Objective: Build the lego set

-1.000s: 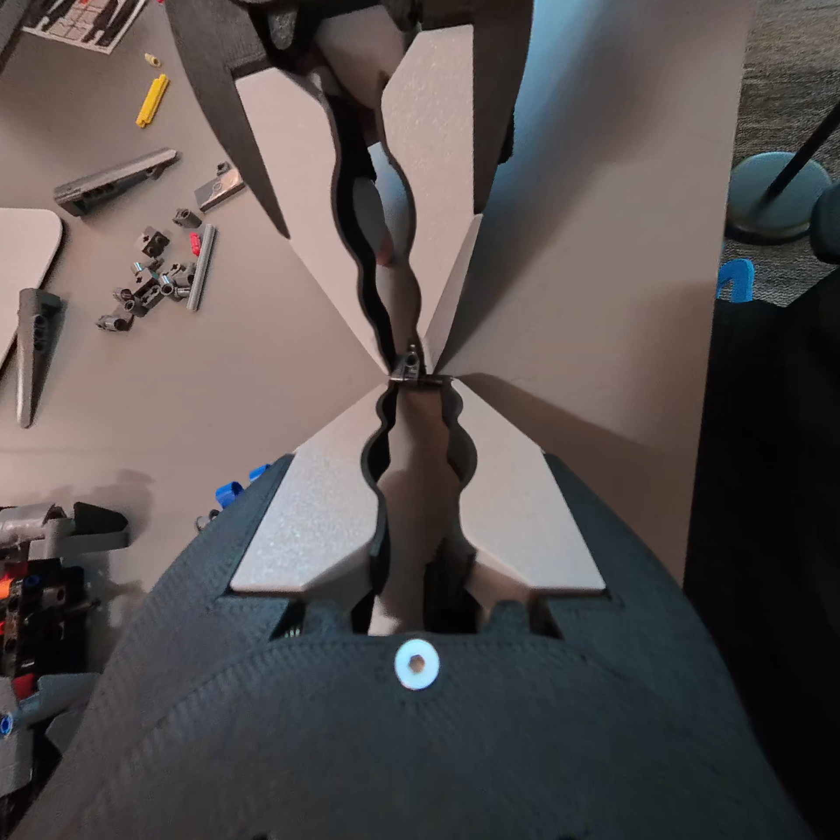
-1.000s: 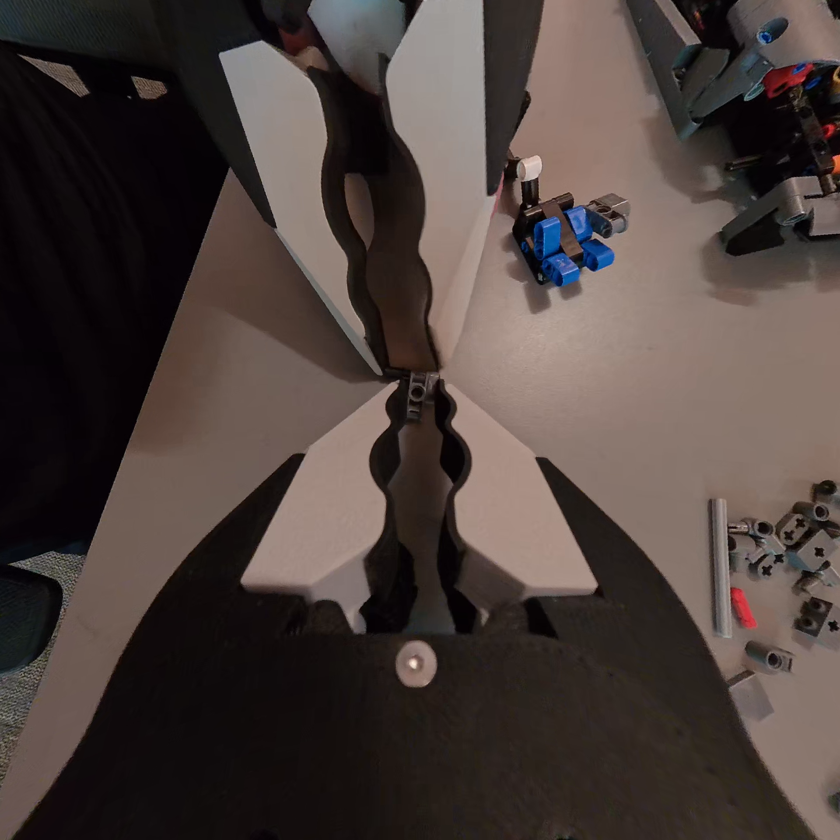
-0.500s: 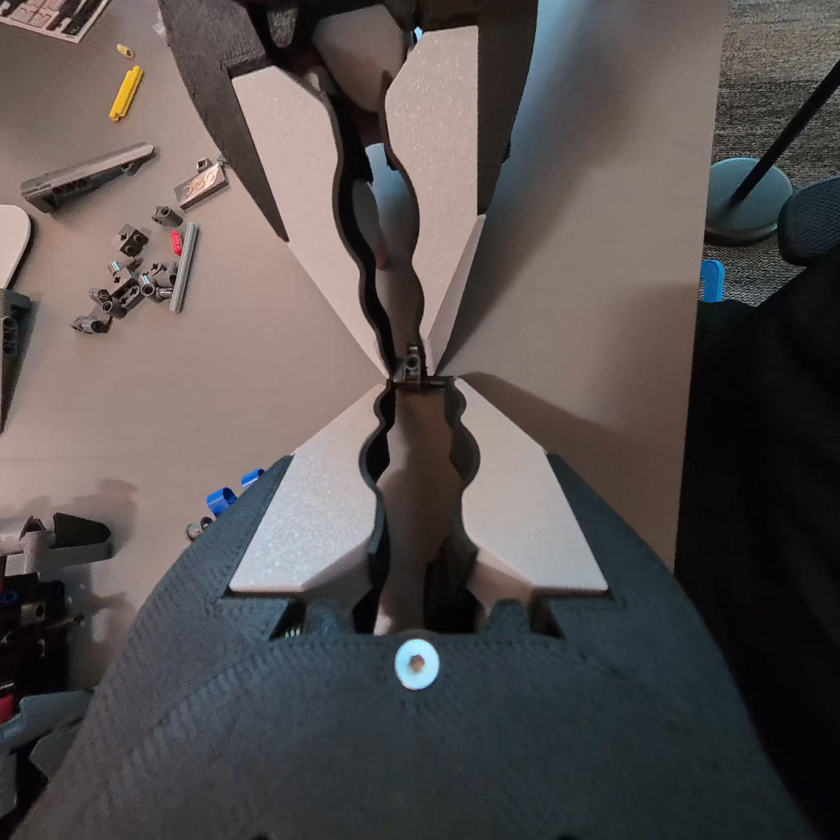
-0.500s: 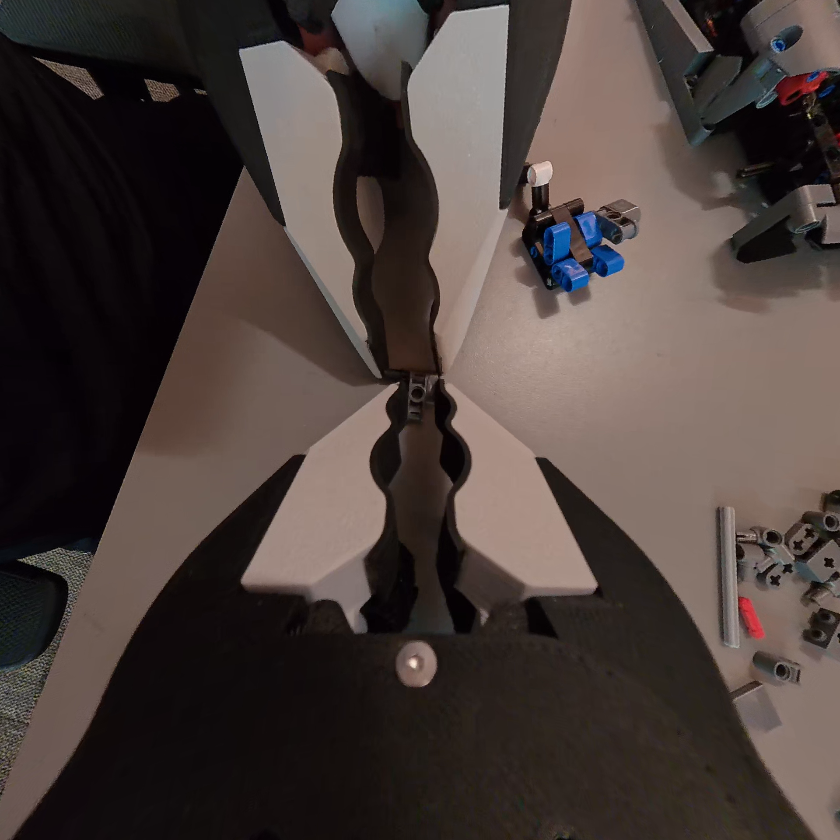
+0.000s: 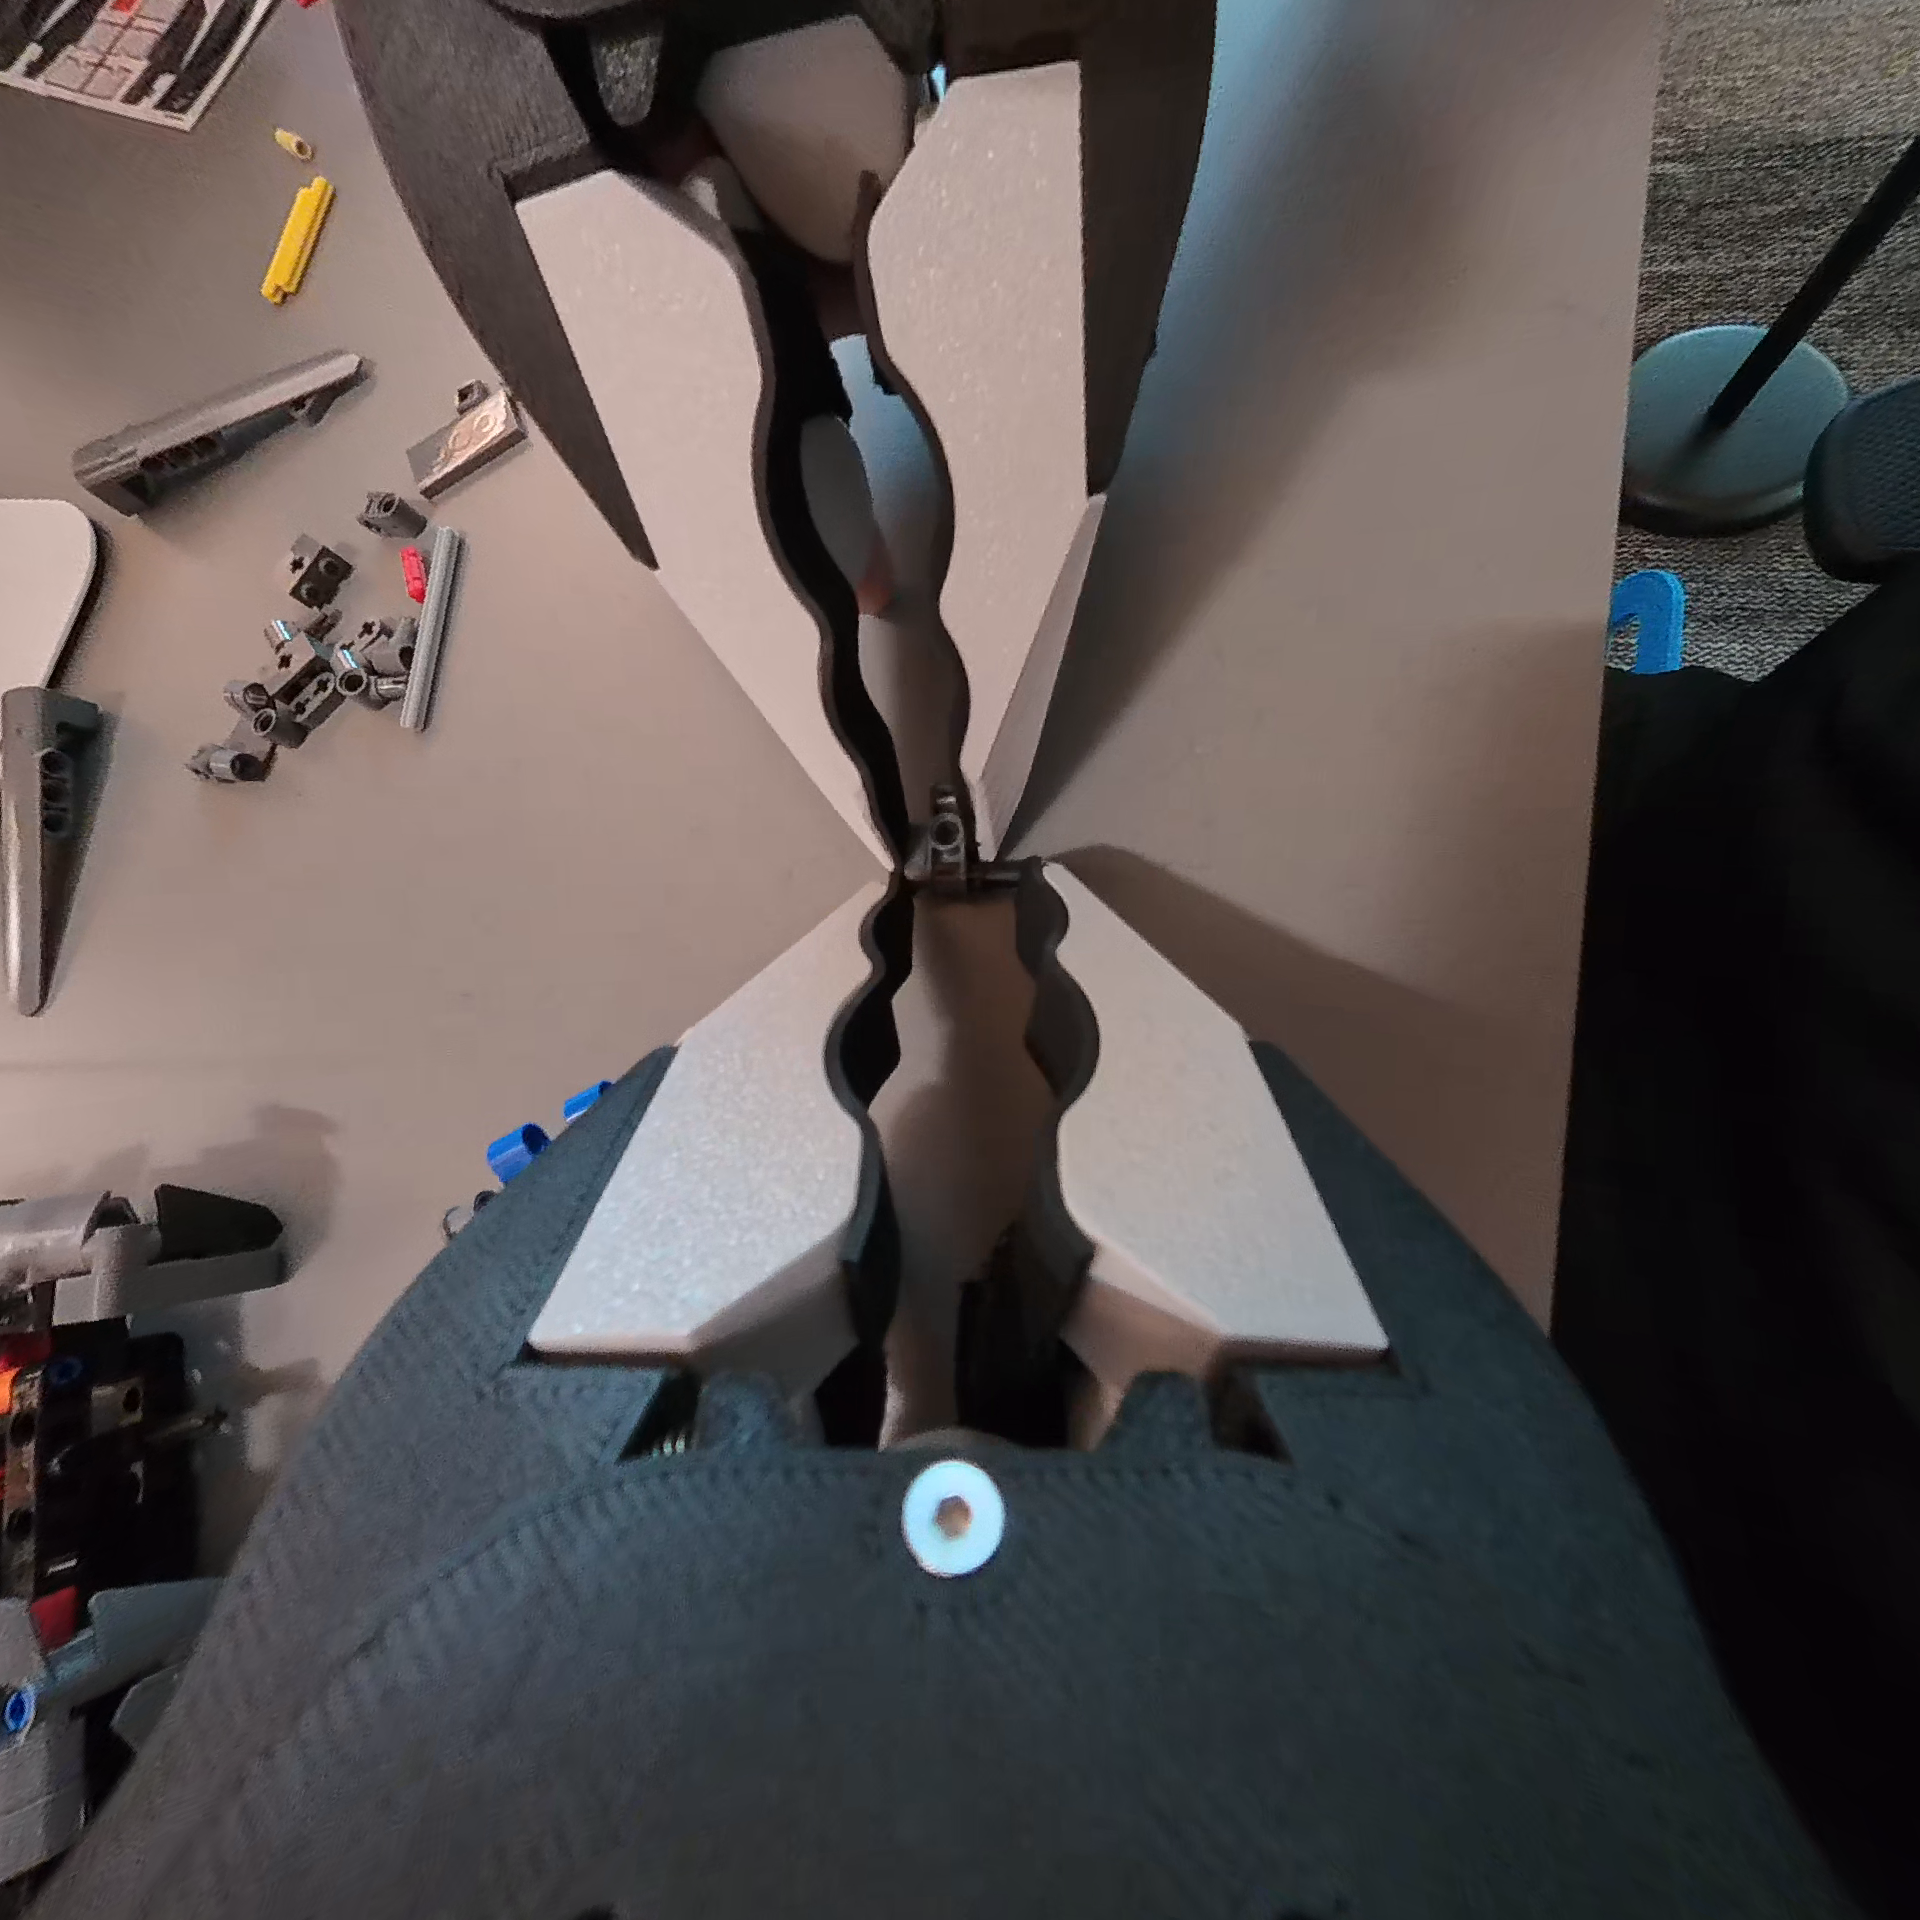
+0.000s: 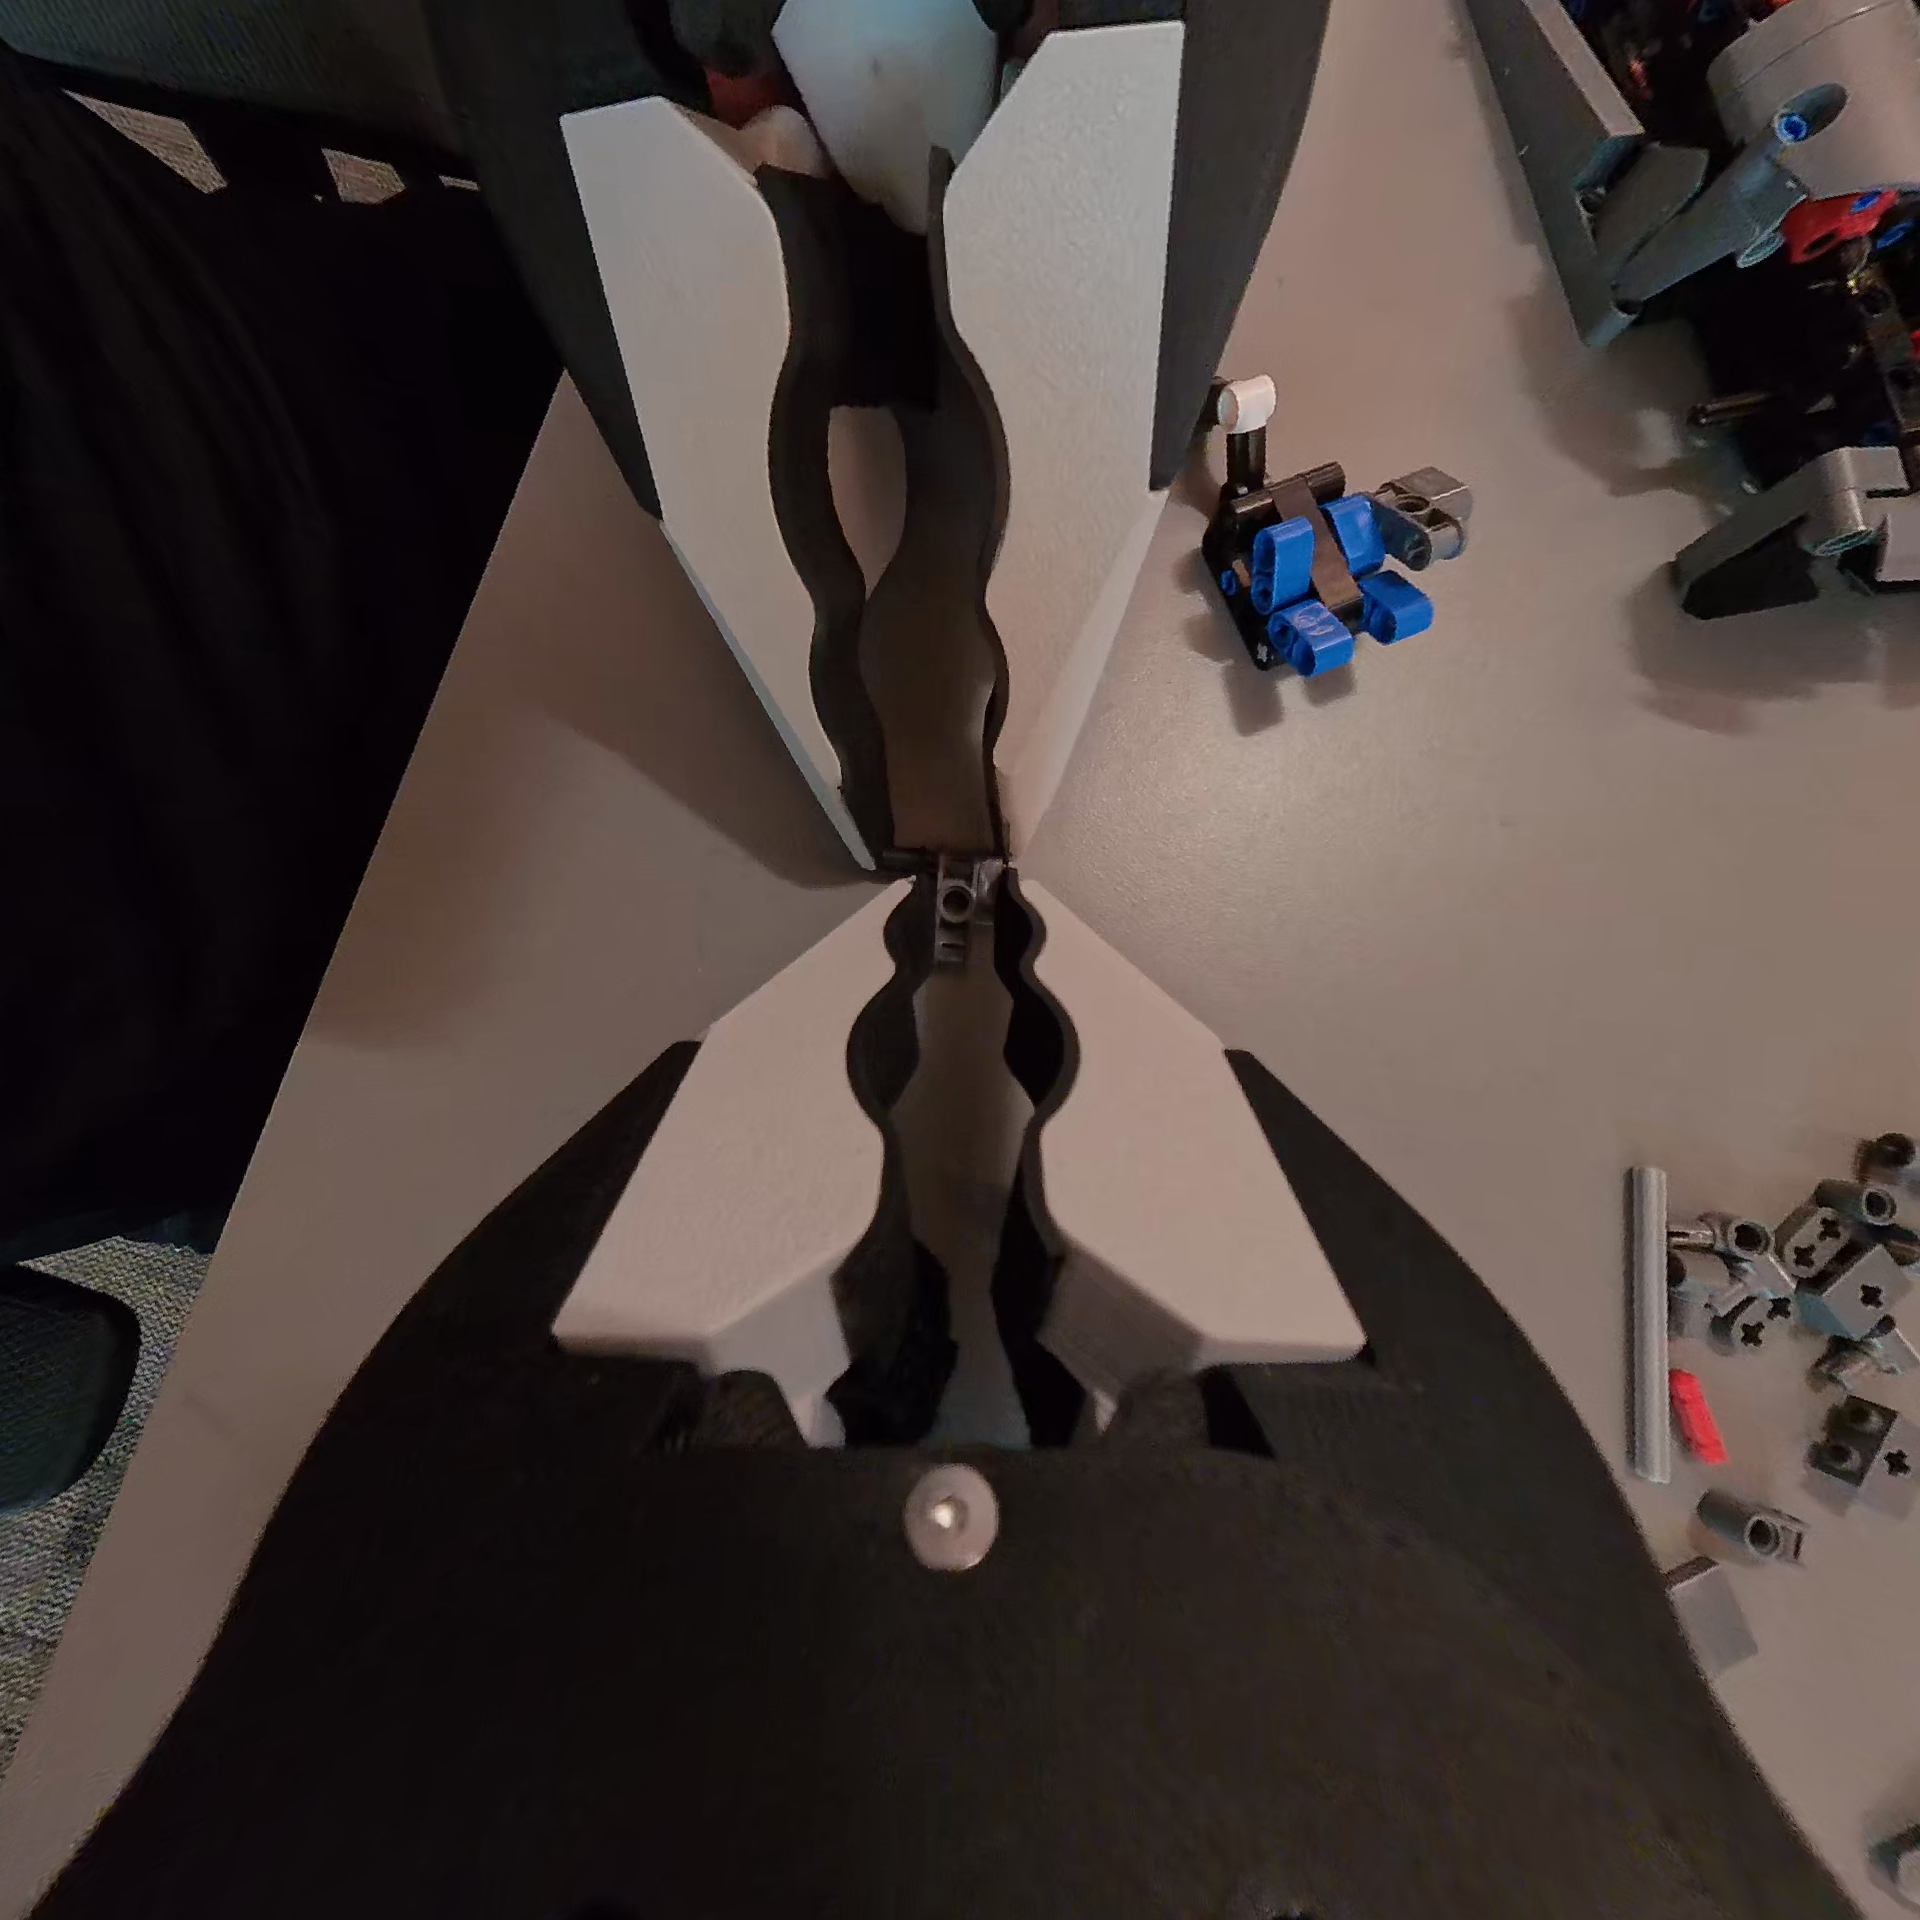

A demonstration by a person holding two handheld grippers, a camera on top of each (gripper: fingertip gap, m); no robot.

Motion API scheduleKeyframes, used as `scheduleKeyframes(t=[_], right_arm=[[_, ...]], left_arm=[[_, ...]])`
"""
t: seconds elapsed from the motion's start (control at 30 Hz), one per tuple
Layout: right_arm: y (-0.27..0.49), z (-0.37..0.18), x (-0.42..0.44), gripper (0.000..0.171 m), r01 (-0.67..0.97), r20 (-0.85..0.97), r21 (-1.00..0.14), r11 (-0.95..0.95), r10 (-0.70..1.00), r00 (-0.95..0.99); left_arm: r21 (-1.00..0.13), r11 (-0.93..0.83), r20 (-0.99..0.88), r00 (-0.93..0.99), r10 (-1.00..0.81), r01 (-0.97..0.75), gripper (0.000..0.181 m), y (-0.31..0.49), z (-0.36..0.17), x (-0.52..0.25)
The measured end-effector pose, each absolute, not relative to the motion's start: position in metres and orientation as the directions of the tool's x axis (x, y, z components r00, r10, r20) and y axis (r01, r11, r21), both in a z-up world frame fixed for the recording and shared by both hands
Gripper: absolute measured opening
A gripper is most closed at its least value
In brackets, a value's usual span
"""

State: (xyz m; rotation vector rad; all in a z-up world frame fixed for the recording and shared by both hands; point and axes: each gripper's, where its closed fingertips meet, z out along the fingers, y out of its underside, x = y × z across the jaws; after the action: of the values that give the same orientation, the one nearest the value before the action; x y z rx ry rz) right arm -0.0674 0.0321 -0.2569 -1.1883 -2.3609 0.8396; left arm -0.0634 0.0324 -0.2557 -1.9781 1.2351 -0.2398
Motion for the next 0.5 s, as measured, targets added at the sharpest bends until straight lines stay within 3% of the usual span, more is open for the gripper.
scheduleKeyframes(t=[0.5], right_arm=[[0.0313, -0.2571, -0.0657, 0.009, 0.623, 0.01, -0.649, 0.437, 0.824, -0.567]], left_arm=[[-0.703, -0.235, -0.202, 0.505, -0.839, -0.671, 0.017, 0.0319, -0.2549, -0.0616]])
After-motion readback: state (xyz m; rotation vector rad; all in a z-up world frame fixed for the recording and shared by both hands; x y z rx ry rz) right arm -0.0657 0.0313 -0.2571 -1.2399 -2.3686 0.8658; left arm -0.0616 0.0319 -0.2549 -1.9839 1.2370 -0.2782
